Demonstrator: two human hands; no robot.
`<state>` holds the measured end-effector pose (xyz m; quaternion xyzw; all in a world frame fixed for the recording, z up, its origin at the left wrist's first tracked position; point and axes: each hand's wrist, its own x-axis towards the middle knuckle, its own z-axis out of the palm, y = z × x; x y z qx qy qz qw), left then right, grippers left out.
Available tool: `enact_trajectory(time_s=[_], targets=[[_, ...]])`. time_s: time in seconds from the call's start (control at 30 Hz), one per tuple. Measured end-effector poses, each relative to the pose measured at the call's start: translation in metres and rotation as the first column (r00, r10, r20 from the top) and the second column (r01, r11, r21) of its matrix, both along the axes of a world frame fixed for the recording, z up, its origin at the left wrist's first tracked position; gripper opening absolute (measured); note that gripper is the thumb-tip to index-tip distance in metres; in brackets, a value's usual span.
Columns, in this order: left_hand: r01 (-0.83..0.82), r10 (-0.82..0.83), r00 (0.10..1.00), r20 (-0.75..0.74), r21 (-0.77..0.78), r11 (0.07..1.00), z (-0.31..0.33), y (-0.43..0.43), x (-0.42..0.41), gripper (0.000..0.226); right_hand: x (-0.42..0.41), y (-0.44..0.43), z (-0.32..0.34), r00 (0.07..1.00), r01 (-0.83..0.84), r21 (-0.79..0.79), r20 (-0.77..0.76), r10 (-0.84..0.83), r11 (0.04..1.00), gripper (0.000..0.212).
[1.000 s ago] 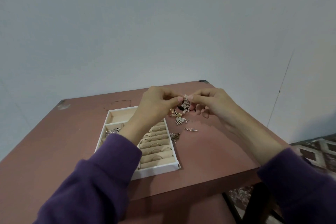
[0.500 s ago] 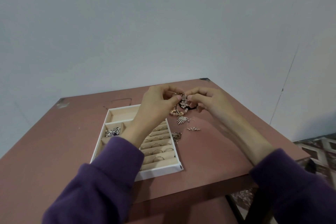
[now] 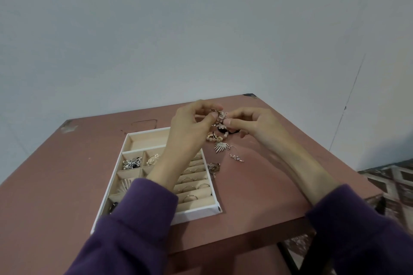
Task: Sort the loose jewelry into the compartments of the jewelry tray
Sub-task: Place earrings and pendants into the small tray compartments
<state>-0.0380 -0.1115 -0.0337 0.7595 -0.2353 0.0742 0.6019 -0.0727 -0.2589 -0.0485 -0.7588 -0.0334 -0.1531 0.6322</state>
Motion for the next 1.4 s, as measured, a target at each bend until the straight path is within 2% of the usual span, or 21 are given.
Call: enact_trajectory(time_s=[0.27,0.37,0.77,0.9,1.07,1.23,1.4], targets=[[0.044,-0.059,0.995,-0.085,-0.169,0.985,-0.0020,-0.0046,-0.0039,0.019,0.0024,-0.0039,0.0000,0.999,0.038,0.076,0.016,-0.039,0.996,0.008],[0.057,-0.076,0.993,-0.093,-0.192,0.980,-0.0010,-0.0044,-0.0041,0.018,0.0018,-0.0029,0.0005,0.999,0.027,0.092,0.020,-0.029,0.995,0.004],[0.086,-0.124,0.981,-0.149,-0.241,0.967,-0.0026,-0.0060,-0.0032,0.019,-0.0003,-0.0002,0.0033,0.997,-0.068,0.211,0.034,0.062,0.975,0.014],[0.084,-0.138,0.976,-0.167,-0.294,0.952,-0.0002,-0.0035,-0.0032,0.019,-0.0004,-0.0026,0.0039,0.998,-0.038,0.216,0.052,0.027,0.976,0.020],[0.074,-0.141,0.971,-0.195,-0.315,0.946,0.0004,-0.0015,-0.0029,0.016,-0.0012,-0.0038,0.0041,0.998,-0.032,0.272,0.060,0.016,0.962,0.018],[0.057,-0.116,0.972,-0.203,-0.277,0.959,-0.0012,-0.0003,-0.0015,0.016,-0.0005,-0.0046,0.0040,0.998,0.013,0.250,0.062,-0.029,0.968,0.023],[0.069,-0.110,0.979,-0.174,-0.223,0.972,-0.0009,-0.0014,-0.0042,0.017,-0.0014,-0.0021,0.0001,0.986,0.152,-0.036,0.079,-0.149,0.988,0.027]])
